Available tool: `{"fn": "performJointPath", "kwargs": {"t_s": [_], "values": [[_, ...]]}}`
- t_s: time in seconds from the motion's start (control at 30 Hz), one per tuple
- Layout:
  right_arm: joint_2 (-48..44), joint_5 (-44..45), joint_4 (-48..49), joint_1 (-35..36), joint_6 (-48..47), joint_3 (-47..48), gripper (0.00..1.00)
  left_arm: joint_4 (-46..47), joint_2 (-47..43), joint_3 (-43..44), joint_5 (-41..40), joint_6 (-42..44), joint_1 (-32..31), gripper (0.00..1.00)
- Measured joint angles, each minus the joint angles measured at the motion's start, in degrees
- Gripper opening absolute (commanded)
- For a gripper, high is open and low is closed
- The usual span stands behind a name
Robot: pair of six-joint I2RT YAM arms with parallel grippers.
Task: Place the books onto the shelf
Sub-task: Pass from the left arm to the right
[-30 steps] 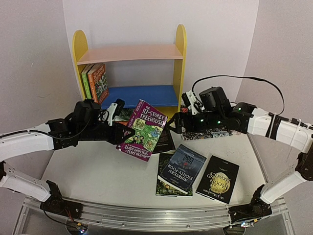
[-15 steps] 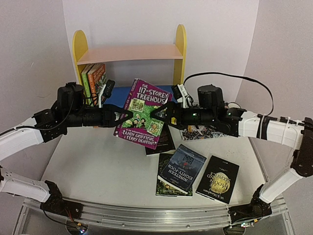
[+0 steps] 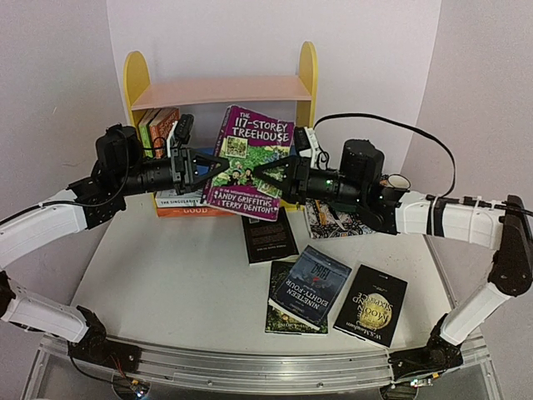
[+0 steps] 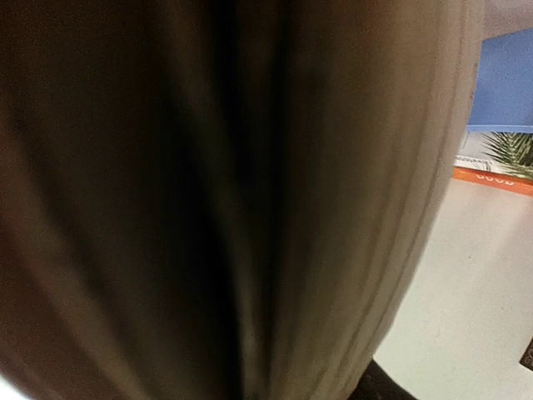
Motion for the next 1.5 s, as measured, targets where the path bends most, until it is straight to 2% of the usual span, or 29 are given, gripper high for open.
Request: {"fn": "performJointPath", "kwargs": {"t_s": [0.1,0.17,0.2,0.3,0.43,0.63,0.7,0.8,1.07,1.1,1.3,1.5], "values": [[0.4,-0.8,2.4,-0.2,2.1,0.0,0.25,1.2,0.4,0.0,1.0,-1.2,0.8,0.14],[0.4,-1.3,3.9,-0.3,2.6,0.0,0.11,2.1,0.4,0.0,1.6,-1.5,1.3,0.29],[0.4,-1.5,4.9,-0.3,3.3,0.0,0.07,2.4,0.4,-0.1,1.8,-1.5,1.6,0.37],[0.4,-1.3,5.5,-0.3,3.6,0.0,0.04,3.4,0.4,-0.2,2.5,-1.3,1.9,0.52],[0.6,-1.6,4.9,-0.3,3.5,-0.2,0.03,5.2,0.4,-0.4,3.4,-0.2,2.0,0.63],[1.1,-1.9,1.1,-0.3,1.2,-0.2,0.06,1.1,0.4,-0.4,2.5,4.6,2.2,0.63],[1.1,-1.9,-1.3,-0.3,-0.2,-0.2,0.06,-1.9,0.4,-0.4,1.1,7.0,2.2,0.59],[1.1,-1.9,-5.9,-0.3,-2.8,-0.2,0.06,-6.8,0.5,-0.3,-1.5,10.6,2.2,0.44],[1.1,-1.7,-13.9,-0.3,-7.8,-0.1,0.06,-15.8,2.7,1.9,-7.0,17.2,2.2,0.39],[1.1,-1.7,-14.5,-0.3,-8.1,-0.1,0.06,-16.1,3.0,2.0,-7.2,17.4,2.2,0.39],[1.9,-1.7,-16.6,-0.3,-9.2,0.6,0.07,-16.5,4.9,2.4,-7.0,18.8,2.3,0.56],[2.6,-1.4,-17.3,-0.3,-10.0,0.8,0.07,-17.7,5.7,2.6,-6.8,18.7,2.3,0.56]]}}
